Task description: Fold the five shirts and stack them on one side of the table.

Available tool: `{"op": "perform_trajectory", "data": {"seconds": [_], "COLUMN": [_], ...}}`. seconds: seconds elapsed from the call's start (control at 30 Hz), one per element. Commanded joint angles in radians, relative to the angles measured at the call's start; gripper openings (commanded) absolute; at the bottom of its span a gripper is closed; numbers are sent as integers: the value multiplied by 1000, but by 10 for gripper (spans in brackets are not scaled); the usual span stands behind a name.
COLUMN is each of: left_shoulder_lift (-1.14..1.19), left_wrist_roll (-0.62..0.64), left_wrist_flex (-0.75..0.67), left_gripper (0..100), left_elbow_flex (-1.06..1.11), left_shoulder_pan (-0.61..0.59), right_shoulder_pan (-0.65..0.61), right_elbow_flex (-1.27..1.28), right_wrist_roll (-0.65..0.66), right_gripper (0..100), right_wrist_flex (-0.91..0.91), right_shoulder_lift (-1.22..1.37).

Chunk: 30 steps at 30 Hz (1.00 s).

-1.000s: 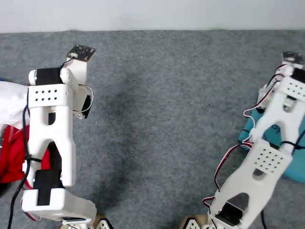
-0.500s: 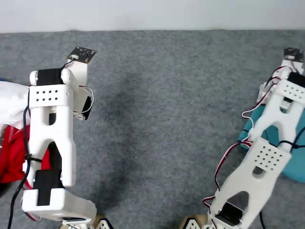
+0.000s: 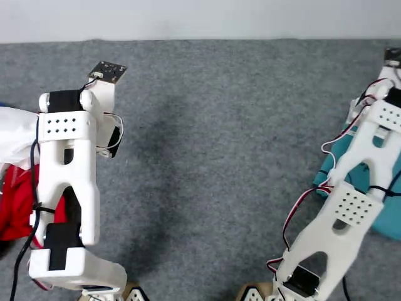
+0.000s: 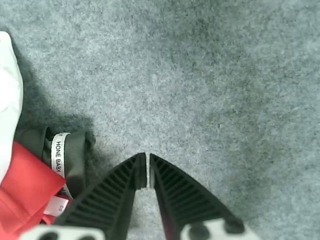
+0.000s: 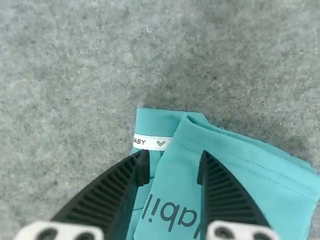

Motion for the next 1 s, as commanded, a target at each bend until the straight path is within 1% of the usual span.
{"op": "perform_trajectory", "data": {"seconds": [0.0,0.17,0.33,0.4,0.5,0.53,0.6,0.8,0.97], "left_shoulder_lift": [-55,-55,-55,-55,-55,-55,-55,-55,-54], "left_wrist_roll": [-6,-6,-6,-6,-6,-6,-6,-6,-6], "left_wrist_flex": [23,23,23,23,23,23,23,23,23], "left_gripper": [25,25,25,25,25,25,25,25,25], "left_elbow_flex": [-4,-4,-4,-4,-4,-4,-4,-4,-4], "left_shoulder_pan": [-9,-9,-9,-9,-9,-9,-9,-9,-9], "right_shoulder_pan": [19,35,38,39,41,41,41,64,65], "right_elbow_flex": [-55,-55,-57,-57,-57,-57,-57,-57,-112], "right_wrist_roll": [-2,57,60,60,63,83,129,137,138], "right_gripper": [175,173,170,138,45,28,22,12,11], "right_wrist_flex": [-44,-94,-143,-143,-142,-139,-131,-127,-39], "right_shoulder_lift": [7,73,108,110,107,107,107,105,97]}}
